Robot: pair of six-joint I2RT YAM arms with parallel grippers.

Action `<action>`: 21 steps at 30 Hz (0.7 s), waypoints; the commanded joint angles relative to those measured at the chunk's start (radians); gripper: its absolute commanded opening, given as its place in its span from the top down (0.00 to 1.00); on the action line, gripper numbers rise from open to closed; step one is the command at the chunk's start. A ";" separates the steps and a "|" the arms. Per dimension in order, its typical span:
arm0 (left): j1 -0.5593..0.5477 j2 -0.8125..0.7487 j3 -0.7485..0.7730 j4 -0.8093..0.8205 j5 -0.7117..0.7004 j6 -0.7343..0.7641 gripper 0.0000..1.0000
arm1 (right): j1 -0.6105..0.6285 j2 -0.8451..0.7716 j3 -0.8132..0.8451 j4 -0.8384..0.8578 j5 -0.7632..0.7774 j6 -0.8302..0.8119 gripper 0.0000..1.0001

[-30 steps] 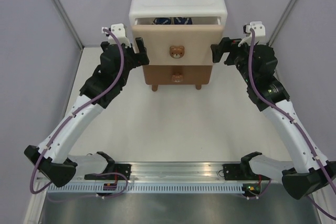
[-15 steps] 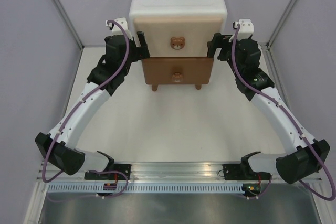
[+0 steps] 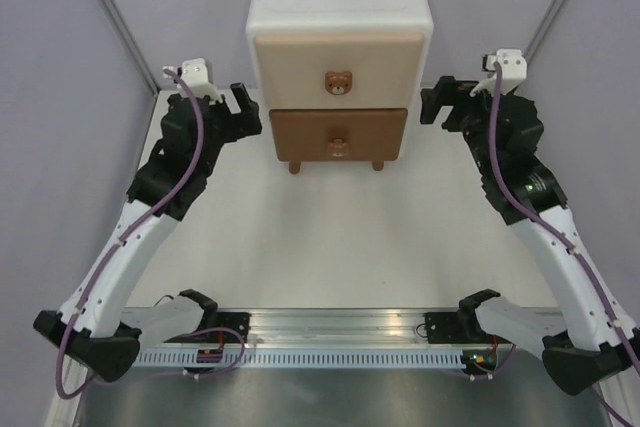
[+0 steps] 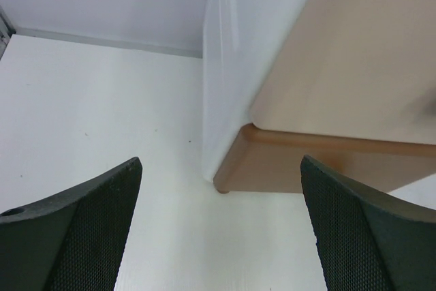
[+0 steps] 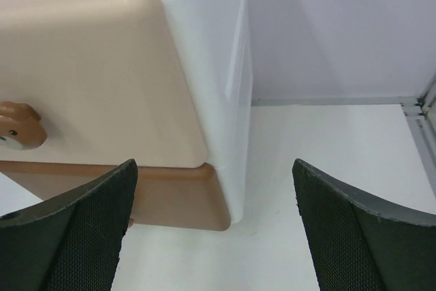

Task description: Place and organize the shoes in the shoe cabinet

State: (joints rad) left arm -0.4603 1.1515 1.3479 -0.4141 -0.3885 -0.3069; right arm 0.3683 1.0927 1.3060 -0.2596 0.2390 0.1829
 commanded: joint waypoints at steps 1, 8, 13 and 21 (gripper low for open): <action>0.003 -0.160 -0.039 -0.070 0.014 -0.008 0.00 | -0.005 -0.129 -0.001 -0.125 0.074 0.000 0.02; 0.003 -0.452 -0.095 -0.304 -0.019 0.009 0.00 | -0.005 -0.394 -0.088 -0.297 0.141 0.009 0.02; 0.003 -0.680 -0.148 -0.413 -0.070 -0.015 0.00 | -0.003 -0.592 -0.139 -0.412 0.166 0.010 0.02; 0.003 -0.959 -0.226 -0.503 -0.154 -0.126 0.00 | -0.003 -0.813 -0.201 -0.501 0.184 0.032 0.02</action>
State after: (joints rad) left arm -0.4603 0.2504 1.1469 -0.8600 -0.4931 -0.3576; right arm 0.3679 0.3168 1.1301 -0.6979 0.3981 0.1955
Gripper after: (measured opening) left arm 0.994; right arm 0.978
